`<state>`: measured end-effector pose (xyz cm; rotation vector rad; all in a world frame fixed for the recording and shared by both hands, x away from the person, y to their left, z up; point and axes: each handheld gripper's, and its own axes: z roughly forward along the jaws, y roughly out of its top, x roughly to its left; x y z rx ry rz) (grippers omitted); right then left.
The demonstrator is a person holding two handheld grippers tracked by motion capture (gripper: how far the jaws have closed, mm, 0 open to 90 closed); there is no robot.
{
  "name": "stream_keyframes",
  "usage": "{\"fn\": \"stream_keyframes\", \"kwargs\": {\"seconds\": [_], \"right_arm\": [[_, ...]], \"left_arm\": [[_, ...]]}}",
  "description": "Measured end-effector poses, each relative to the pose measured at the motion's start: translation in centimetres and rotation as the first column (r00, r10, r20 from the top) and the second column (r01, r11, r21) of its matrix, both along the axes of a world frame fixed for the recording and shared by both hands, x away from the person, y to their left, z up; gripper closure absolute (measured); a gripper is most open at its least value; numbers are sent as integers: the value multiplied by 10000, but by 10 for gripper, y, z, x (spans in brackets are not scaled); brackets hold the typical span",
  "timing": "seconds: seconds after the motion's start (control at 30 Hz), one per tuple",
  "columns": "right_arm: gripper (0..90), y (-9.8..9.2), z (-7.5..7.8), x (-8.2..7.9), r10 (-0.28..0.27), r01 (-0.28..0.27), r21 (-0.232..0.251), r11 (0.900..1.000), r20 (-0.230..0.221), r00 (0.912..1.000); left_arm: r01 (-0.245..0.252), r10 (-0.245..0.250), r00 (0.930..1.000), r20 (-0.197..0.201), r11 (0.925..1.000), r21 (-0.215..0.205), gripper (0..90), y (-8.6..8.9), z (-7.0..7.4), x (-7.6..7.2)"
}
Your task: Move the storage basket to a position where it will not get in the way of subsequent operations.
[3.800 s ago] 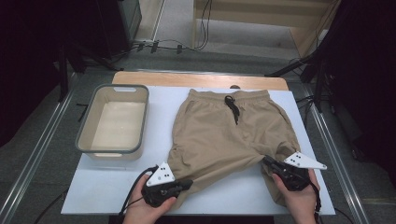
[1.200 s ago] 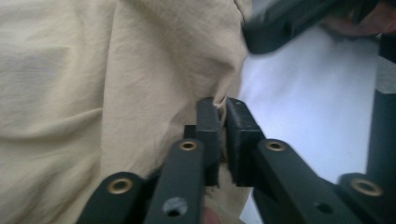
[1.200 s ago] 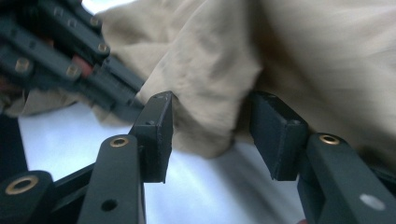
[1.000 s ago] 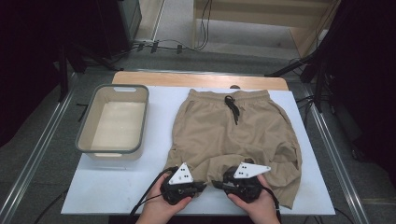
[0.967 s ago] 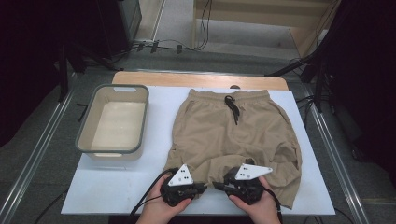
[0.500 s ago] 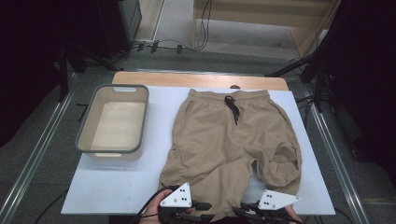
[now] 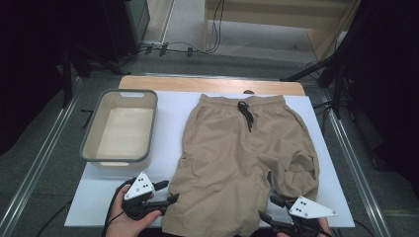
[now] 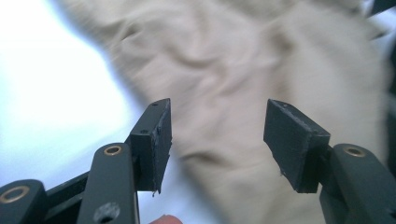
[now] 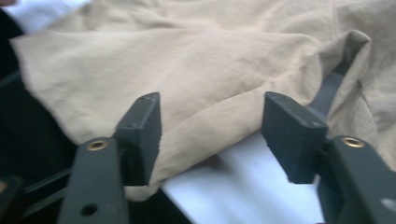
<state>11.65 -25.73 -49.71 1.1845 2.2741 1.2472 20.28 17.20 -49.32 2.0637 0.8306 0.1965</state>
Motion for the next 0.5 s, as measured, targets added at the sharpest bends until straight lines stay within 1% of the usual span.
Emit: {"fn": "stream_keyframes", "kwargs": {"seconds": [0.03, 0.07, 0.1, 0.13, 0.23, 0.3, 0.33, 0.37, 0.4, 0.43, 0.5], "right_arm": [[331, 2, -3, 3, -154, 155, -10, 9999, 31, 9999], [318, 4, -5, 5, -307, 307, -60, 9995, -72, 9995], [316, 7, -8, 8, -285, 283, -145, 9995, -151, 9995], [315, 10, -12, 10, -257, 251, -294, 9993, -214, 9994], [315, 21, -20, 12, -5, -22, -889, 9960, -301, 9995], [330, 28, -24, 11, 70, -107, -1319, 9912, -288, 9996], [365, 31, -26, 10, 179, -214, -1613, 9867, -236, 9996], [410, 34, -28, 9, 293, -335, -1756, 9839, -261, 9992], [486, 36, -28, 8, 380, -410, -1668, 9851, -213, 9991], [563, 37, -27, 7, 385, -410, -1708, 9844, -184, 9991], [734, 38, -25, 6, 517, -561, -1777, 9825, -294, 9982]], "left_arm": [[-41, 42, 9998, -208, 10000, 51, 417, 1, -4, 2], [-34, 39, 9994, -338, 9999, 143, 419, 1, -6, 3], [-1, 10, 9987, -510, 9998, 181, 430, 0, -8, 3], [259, -246, 9967, -777, 9995, 160, 484, -2, -9, 3], [892, -846, 9926, -870, 9947, 504, 618, -7, -7, -1], [1126, -1053, 9895, -988, 9911, 712, 703, -11, -6, -4], [1215, -1125, 9873, -1122, 9896, 768, 758, -12, -6, -4], [1242, -1143, 9863, -1186, 9890, 802, 811, -13, -7, -5], [1272, -1161, 9857, -1224, 9881, 870, 842, -13, -7, -5], [1279, -1156, 9847, -1303, 9876, 906, 860, -13, -7, -5], [1192, -1065, 9841, -1420, 9893, 844, 874, -11, -5, -4]]}}
